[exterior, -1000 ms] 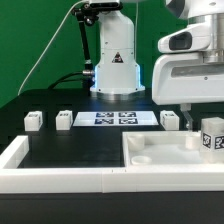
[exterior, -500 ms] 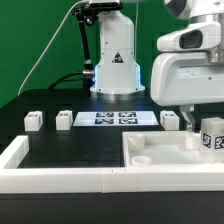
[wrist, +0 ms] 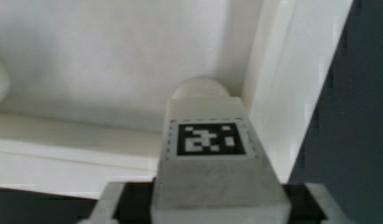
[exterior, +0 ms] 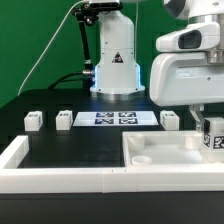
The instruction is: Assemble square table
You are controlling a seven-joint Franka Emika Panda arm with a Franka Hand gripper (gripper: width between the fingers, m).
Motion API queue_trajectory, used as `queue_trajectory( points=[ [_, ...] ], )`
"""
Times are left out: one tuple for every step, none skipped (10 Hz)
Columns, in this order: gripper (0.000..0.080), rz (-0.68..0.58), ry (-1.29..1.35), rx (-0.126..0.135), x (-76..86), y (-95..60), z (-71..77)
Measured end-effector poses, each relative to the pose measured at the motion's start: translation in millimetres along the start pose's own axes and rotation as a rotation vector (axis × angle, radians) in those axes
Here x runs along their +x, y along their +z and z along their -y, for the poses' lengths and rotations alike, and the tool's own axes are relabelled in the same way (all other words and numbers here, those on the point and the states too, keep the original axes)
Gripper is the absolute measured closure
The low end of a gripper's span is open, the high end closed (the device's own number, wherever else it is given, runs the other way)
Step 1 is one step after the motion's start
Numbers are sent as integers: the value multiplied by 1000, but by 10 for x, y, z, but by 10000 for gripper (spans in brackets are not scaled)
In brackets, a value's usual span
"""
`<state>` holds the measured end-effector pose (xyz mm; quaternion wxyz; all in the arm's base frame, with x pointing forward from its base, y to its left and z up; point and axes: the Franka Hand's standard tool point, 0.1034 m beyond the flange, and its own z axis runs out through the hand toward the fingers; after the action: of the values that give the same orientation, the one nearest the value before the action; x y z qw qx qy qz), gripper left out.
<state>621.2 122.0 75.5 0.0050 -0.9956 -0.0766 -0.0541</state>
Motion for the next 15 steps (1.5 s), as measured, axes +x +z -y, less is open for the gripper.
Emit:
queue_trajectory(
  points=[
    [510,0,65,1,0,1,-1],
    [510,-1,151,1,0,2,-4],
    [510,-11,233,2,5,3,-7],
    [509,-16,372,1,3,4,-13],
    [509,-17,463,-1,2,4,-15],
    [509,-19,511,-1,4,4,-20],
    [506,-22,582,-5,4,5,-38],
    [506,-22,624,-8,1,5,-51],
    [501,-24,696,-12,-8,5,-77],
    [495,-26,756,-20,-23,4,-122],
    [495,-28,790,-28,-34,2,-156],
    [495,-30,838,-37,-43,0,-190],
    [443,-31,865,-42,-50,1,-216],
    [443,-31,843,-41,-46,-7,-198],
    [260,-34,817,-35,-31,-57,-174]
  ],
)
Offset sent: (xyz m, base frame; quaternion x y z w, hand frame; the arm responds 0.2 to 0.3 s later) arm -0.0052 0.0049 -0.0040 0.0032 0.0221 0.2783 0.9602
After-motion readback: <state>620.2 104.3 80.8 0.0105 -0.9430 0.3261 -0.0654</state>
